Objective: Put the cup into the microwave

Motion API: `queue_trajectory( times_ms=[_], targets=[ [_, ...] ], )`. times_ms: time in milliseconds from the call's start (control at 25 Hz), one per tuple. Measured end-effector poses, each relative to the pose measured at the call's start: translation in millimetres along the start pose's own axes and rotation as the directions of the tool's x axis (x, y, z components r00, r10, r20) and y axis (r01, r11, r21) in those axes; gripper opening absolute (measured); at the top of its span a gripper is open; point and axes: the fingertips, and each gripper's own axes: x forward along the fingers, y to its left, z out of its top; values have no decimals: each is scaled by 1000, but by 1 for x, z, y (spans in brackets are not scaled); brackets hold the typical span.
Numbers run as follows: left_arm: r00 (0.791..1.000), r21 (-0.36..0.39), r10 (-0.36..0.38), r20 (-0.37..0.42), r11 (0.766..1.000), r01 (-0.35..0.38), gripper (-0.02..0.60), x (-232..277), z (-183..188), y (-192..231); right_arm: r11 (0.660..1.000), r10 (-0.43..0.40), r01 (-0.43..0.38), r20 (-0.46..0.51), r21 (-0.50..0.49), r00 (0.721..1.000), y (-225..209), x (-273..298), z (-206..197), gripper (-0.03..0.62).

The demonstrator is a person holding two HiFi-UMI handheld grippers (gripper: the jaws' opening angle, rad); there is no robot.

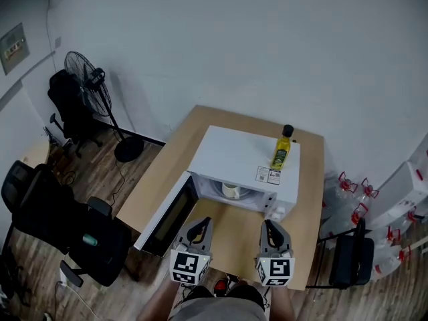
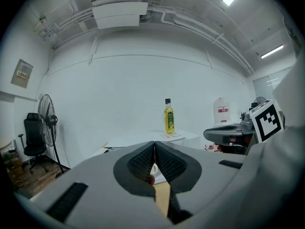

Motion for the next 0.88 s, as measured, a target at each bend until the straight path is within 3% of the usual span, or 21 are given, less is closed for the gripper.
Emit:
queue_trajectory(
  times_ms=[880],
  targets=[
    [1000, -1, -16, 8, 1000, 16, 25, -18, -3, -7, 1000, -29, 29, 9, -6, 1000, 7, -26, 0, 17]
  ],
)
